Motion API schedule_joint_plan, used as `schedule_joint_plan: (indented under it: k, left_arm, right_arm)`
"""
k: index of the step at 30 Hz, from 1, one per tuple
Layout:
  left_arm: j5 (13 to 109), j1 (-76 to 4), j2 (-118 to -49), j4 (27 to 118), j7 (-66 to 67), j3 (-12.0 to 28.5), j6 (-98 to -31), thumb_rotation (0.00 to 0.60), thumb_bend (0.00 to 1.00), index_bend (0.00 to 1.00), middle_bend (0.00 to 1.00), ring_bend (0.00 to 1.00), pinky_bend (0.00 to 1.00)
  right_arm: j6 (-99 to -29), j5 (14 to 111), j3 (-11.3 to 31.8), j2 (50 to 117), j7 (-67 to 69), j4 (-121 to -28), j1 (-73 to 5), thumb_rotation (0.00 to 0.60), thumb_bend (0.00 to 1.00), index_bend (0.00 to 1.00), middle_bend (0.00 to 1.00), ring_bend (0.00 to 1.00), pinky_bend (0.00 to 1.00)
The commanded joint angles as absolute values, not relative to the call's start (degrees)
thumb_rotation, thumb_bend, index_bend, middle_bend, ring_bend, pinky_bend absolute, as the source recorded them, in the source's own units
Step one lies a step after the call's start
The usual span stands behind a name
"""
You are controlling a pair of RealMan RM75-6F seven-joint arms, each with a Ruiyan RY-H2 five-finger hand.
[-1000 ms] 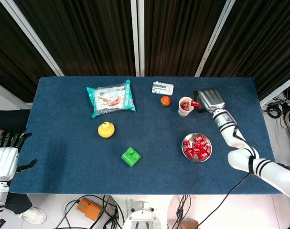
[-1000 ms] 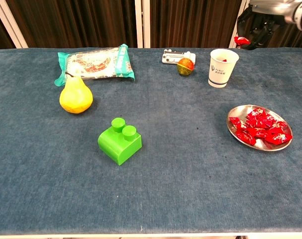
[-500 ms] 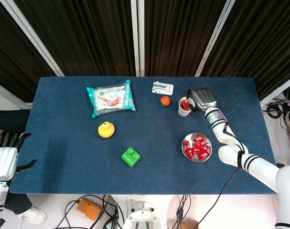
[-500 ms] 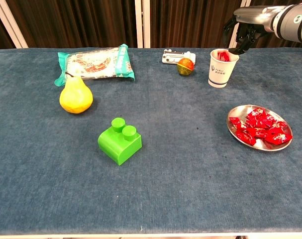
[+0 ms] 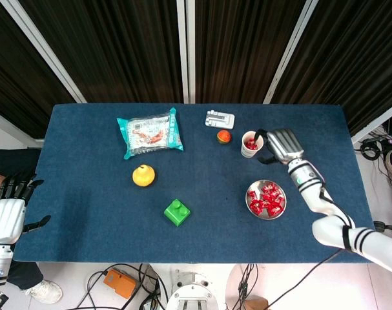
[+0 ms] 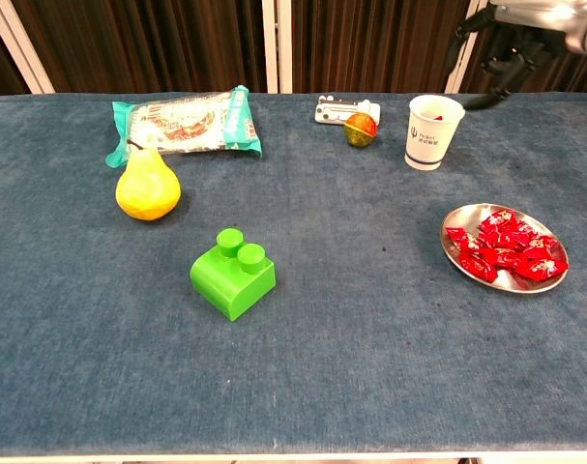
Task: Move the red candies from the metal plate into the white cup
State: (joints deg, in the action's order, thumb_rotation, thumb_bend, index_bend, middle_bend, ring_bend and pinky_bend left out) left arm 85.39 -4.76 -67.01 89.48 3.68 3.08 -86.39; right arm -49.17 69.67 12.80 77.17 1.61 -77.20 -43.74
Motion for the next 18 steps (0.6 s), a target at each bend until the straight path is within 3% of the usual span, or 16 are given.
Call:
schedule_joint_plan:
  k: [1,7,18]
  left_arm:
    - [85.71,-4.98,-67.12,89.26,3.59,3.11,-86.34,0.600,0.05,0.20,0.14,0.03,0.00]
    - [86.38,-5.39,-67.33,89.32,3.49,3.26,-86.48,0.600,0.04,0.20,0.14,0.03,0.00]
    - [86.21,-4.69,-67.28,89.29,3.45,2.80,-87.06,0.600,0.04,0.20,0.14,0.03,0.00]
  right_arm:
    - [-52.81,76.29,6.67,72.82,2.53,-83.90,-38.62,0.600,0.32,0.50,0.99,1.00,1.00]
    - [-50.39,77.68,3.58,75.04,-0.51,-85.43,-38.55,0.600,0.32,0.52,0.99,1.00,1.00]
    - [-46.70,75.03,3.09,80.31,-4.75,-80.47,-39.78,0.600,0.33,0.53,0.99,1.00,1.00]
